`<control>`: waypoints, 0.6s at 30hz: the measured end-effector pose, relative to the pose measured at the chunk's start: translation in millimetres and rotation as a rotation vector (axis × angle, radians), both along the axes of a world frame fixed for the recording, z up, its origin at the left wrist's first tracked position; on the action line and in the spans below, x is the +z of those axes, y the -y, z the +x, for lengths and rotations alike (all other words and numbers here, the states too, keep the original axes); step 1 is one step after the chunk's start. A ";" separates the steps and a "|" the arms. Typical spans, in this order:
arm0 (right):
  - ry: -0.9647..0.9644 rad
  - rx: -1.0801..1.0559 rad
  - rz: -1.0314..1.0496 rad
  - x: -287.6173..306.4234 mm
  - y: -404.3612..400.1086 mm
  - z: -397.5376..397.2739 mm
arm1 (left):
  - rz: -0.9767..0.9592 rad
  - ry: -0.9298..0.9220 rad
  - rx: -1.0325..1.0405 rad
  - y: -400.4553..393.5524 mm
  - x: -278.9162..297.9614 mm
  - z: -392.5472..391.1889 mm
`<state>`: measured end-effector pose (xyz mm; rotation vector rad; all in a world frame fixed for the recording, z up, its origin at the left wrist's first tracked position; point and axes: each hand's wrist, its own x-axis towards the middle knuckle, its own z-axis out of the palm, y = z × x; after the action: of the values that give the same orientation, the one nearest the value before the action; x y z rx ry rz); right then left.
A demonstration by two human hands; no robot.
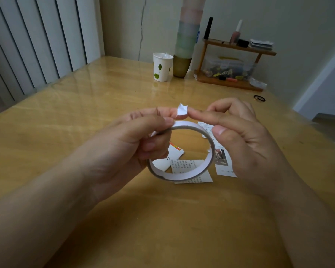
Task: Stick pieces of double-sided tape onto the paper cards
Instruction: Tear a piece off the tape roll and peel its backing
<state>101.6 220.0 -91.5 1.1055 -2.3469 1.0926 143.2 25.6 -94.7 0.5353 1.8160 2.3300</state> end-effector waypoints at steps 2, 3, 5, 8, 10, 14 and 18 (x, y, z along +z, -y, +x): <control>-0.016 -0.040 0.017 -0.6 -0.9 -0.7 | 0.020 0.020 0.030 0.1 -0.4 -0.2; -0.023 -0.075 0.040 -1.6 -1.2 -1.4 | 0.046 0.033 0.049 0.8 -0.2 -0.4; -0.022 -0.141 0.055 -3.4 -0.8 -2.5 | 0.074 0.041 0.078 2.1 0.4 -0.5; -0.067 -0.201 -0.053 -1.5 1.5 -1.3 | 0.044 0.041 0.099 2.4 1.0 0.4; -0.157 -0.239 -0.126 1.3 3.2 1.6 | 0.005 0.049 0.087 0.8 0.9 2.3; -0.278 -0.256 -0.145 5.3 4.7 8.3 | -0.028 0.067 0.043 -1.8 -0.8 3.7; -0.314 -0.272 -0.078 4.7 6.2 9.5 | -0.058 0.061 0.004 -1.6 -2.6 3.1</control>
<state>111.1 213.8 -86.8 0.8304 -2.1110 0.8373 146.3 27.2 -97.3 0.4477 1.8527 2.2622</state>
